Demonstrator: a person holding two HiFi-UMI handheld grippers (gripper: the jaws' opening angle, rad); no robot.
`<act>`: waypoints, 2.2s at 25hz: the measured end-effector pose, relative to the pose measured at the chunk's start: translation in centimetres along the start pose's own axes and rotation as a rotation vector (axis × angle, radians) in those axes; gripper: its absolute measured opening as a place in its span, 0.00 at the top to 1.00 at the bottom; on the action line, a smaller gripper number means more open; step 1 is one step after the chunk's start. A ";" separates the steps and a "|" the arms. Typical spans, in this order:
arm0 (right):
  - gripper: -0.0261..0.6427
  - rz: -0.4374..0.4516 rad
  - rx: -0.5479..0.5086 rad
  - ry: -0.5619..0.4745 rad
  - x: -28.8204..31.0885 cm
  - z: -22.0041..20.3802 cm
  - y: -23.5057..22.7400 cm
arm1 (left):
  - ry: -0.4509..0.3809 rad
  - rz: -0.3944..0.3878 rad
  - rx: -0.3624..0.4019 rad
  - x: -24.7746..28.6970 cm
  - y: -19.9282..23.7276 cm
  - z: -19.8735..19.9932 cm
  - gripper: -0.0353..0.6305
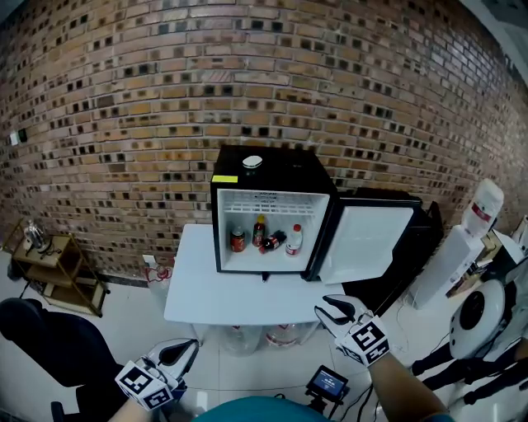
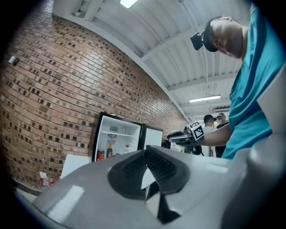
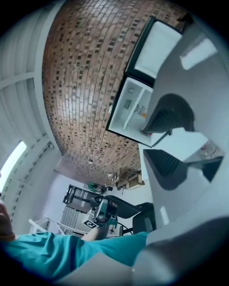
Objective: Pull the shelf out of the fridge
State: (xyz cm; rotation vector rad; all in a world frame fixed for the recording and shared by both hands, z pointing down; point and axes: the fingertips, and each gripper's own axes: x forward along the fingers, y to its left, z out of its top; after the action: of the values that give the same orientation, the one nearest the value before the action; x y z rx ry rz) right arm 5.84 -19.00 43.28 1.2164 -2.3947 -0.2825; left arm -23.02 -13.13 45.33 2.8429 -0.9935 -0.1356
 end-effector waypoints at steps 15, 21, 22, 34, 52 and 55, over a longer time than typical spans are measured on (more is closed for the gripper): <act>0.74 0.070 -0.352 0.014 14.4 -2.9 -13.2 | 0.039 0.215 -0.041 13.2 5.7 -0.1 0.95; 0.74 0.075 -0.371 0.036 18.9 -3.9 -15.3 | 0.055 0.201 -0.051 18.4 7.6 0.0 0.95; 0.74 0.073 -0.374 0.044 19.6 -4.0 -15.4 | 0.053 0.191 -0.053 19.1 8.1 0.0 0.95; 0.66 -0.110 -0.539 0.194 28.8 -3.7 -17.0 | 0.085 -0.031 -0.068 25.9 14.4 -1.4 0.95; 0.58 -0.274 -0.905 0.457 38.1 -5.8 -23.7 | 0.126 -0.023 -0.110 25.7 16.7 -3.9 0.95; 0.58 -0.280 -0.936 0.485 38.6 -6.2 -24.3 | 0.123 -0.020 -0.106 25.8 16.7 -3.7 0.95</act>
State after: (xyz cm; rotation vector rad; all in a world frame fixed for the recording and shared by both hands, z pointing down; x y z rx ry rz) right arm 6.15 -64.43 50.98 0.9801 -1.3749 -0.9400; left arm -12.75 -41.87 50.37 2.7290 -0.9055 -0.0146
